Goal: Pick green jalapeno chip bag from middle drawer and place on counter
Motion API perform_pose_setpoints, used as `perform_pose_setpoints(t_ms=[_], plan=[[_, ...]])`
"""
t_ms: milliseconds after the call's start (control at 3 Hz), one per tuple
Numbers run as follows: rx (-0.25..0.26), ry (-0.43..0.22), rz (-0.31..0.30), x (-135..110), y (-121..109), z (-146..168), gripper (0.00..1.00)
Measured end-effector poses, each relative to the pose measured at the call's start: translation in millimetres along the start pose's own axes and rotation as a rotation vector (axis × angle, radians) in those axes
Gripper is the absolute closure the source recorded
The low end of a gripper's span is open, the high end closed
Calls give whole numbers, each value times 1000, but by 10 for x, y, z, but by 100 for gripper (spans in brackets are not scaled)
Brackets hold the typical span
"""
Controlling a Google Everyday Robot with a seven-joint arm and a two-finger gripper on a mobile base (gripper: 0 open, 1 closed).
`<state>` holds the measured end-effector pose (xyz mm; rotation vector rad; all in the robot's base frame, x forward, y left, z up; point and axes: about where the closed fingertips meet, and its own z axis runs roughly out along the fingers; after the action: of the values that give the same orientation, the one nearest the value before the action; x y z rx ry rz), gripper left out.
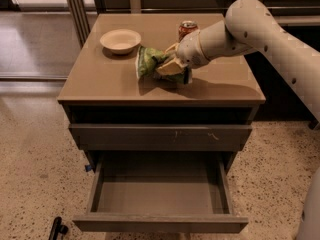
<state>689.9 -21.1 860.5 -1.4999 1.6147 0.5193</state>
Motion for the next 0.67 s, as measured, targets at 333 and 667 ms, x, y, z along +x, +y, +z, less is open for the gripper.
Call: perform_pose_setpoints(t_ms=[333,667], plan=[[-18,3,5,70,20,93,100],[-18,3,5,70,20,93,81]])
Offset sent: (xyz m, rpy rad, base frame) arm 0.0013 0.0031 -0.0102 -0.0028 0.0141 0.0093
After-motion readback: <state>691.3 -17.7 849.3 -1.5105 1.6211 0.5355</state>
